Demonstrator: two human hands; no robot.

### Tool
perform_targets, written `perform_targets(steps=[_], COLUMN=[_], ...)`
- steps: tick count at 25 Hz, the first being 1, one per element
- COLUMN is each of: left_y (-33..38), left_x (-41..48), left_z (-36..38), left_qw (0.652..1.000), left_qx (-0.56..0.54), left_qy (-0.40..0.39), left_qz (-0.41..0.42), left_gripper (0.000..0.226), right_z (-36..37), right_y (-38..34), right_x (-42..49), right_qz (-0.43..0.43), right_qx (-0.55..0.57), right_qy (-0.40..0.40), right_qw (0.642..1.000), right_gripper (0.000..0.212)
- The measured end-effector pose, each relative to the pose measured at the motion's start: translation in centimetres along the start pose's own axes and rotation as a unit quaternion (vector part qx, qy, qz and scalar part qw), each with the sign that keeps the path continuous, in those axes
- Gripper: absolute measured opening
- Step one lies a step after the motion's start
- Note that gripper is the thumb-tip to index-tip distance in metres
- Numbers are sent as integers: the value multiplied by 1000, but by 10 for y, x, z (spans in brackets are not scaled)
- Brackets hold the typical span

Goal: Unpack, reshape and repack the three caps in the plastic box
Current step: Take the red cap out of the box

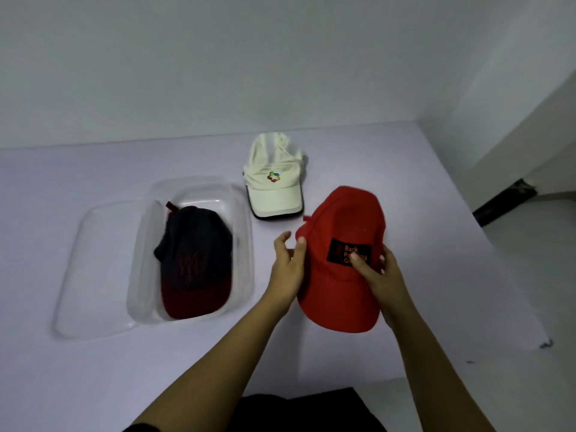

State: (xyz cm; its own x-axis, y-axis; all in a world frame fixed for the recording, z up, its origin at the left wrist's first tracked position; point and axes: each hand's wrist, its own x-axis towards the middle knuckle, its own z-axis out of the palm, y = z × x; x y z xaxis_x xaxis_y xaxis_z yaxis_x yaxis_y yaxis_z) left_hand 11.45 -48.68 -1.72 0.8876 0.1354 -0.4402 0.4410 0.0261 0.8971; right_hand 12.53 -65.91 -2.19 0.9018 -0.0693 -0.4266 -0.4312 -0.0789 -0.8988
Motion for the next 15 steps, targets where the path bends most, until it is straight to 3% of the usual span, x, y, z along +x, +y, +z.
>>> perform_targets(steps=[2, 5, 10, 15], left_y=[-20, -50, -70, -47], left_x=[5, 21, 47, 57], left_z=[33, 63, 104, 130], left_qw=[999, 994, 985, 981], left_qx=[46, 102, 162, 182], left_qy=[-22, 8, 52, 72], left_qz=[-18, -48, -39, -6], left_gripper=[62, 69, 62, 59], right_z=[-27, -56, -82, -96], right_y=[20, 41, 49, 53], right_x=[17, 38, 74, 99], right_qz=[34, 67, 34, 8], right_qx=[1, 10, -83, -155], right_qy=[-17, -36, -40, -35], right_qw=[999, 997, 995, 987], right_gripper=[88, 87, 74, 75])
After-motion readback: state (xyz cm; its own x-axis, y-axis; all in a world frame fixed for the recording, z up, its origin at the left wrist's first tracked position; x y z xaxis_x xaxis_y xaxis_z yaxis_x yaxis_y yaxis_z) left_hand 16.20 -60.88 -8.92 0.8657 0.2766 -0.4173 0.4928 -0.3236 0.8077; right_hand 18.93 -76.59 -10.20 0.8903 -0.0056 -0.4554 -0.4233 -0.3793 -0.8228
